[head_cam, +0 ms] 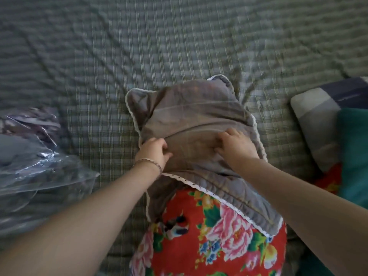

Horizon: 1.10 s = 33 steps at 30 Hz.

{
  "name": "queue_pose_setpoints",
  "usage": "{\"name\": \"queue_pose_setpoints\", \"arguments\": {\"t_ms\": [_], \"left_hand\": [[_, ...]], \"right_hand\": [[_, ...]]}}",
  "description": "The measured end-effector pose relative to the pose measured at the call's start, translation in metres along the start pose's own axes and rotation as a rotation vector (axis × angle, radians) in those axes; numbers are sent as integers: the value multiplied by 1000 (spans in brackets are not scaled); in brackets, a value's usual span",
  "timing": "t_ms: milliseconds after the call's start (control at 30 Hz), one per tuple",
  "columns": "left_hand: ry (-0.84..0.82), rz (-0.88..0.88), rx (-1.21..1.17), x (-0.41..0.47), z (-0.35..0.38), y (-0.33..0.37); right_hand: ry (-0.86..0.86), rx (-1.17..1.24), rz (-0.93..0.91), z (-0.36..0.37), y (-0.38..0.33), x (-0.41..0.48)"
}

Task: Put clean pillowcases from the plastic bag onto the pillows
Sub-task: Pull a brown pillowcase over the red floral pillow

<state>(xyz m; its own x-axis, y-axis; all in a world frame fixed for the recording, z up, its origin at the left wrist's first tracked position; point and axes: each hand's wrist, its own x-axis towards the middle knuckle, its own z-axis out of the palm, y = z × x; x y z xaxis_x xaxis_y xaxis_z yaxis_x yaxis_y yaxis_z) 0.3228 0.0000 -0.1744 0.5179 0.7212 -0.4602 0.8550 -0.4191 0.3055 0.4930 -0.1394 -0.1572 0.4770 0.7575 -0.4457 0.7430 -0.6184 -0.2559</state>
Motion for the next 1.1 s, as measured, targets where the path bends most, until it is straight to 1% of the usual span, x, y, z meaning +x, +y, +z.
{"name": "queue_pose_setpoints", "arguments": {"t_ms": [67,100,200,267,333,367,400,467,533,600,633,700,733,767,833,867,900,933,967,1000,1033,1067,1100], "left_hand": [[-25,26,68,11,19,-6],[-19,27,74,13,24,-8],[26,29,-56,8,22,-11],[71,151,-100,-8,16,-15],[85,311,-131,-38,10,-20],[68,348,-149,-55,7,-19],[42,388,-139,-68,6,-21],[-59,453,-44,-77,9,-26],[-182,437,65,-64,9,-35],[-139,532,189,-44,8,-40],[-114,561,251,-34,10,-44],[-10,613,256,-23,13,-57],[26,612,210,-24,14,-63],[47,576,150,-28,12,-67],[59,479,52,-48,14,-78],[15,418,15,-62,19,-83],[-79,298,-32,-75,24,-84],[-195,140,-87,-82,28,-79],[-289,-7,-106,-83,29,-72],[-328,-88,-45,-76,27,-64],[-297,-105,78,-62,20,-52],[-173,-76,173,-48,10,-36],[13,17,215,-31,-1,-17]], "right_hand": [[-48,-79,-31,14,-4,15],[-39,-66,-35,18,-4,17],[33,53,-36,23,10,15],[96,99,-167,21,22,8],[101,140,-369,15,31,0],[73,153,-426,13,36,-6],[4,163,-431,11,39,-12],[-110,153,-423,14,48,-27],[-221,148,-411,17,47,-42],[-233,168,-374,17,44,-43],[-257,119,-365,16,43,-39],[-310,-14,-403,14,45,-30],[-271,-87,-482,16,48,-25],[-184,-163,-543,21,53,-19],[-23,-262,-580,23,64,-11],[-9,-277,-580,22,68,-9],[21,-265,-589,24,72,-11],[16,-248,-582,24,74,-14],[21,-223,-583,30,80,-19],[19,-212,-553,34,80,-27],[23,-183,-530,40,80,-36],[18,-145,-504,45,78,-45],[62,-91,-496,51,79,-54]]}}
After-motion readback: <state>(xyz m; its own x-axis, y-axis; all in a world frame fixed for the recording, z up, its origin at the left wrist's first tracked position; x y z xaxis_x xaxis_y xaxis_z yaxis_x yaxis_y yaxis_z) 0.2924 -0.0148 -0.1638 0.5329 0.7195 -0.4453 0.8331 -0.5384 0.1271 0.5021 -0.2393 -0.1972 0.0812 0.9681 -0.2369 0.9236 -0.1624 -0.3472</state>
